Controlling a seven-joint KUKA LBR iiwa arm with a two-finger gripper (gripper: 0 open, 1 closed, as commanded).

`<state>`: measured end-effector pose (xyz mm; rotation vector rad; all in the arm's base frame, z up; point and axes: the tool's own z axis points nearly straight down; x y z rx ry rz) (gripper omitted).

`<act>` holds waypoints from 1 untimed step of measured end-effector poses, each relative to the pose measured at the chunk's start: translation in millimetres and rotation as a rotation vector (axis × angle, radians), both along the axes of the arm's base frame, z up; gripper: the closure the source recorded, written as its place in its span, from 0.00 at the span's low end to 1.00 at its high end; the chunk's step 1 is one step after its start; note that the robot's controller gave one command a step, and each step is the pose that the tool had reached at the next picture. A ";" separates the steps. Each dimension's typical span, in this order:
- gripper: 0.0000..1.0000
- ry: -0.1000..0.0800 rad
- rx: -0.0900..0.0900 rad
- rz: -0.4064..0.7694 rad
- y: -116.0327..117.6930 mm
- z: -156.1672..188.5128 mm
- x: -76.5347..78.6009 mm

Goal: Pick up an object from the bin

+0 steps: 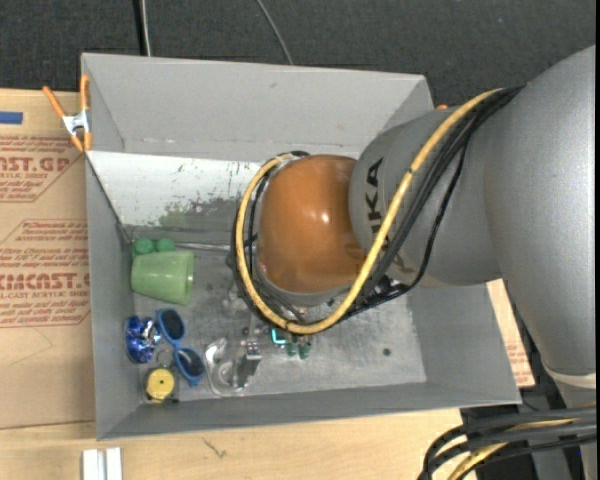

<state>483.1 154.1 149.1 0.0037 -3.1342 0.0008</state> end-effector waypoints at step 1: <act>0.00 -0.010 0.004 0.216 82.4 5.9 29.2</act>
Offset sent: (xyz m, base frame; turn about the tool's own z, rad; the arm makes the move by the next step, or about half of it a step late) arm 0.0292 0.0798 0.0059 -0.2125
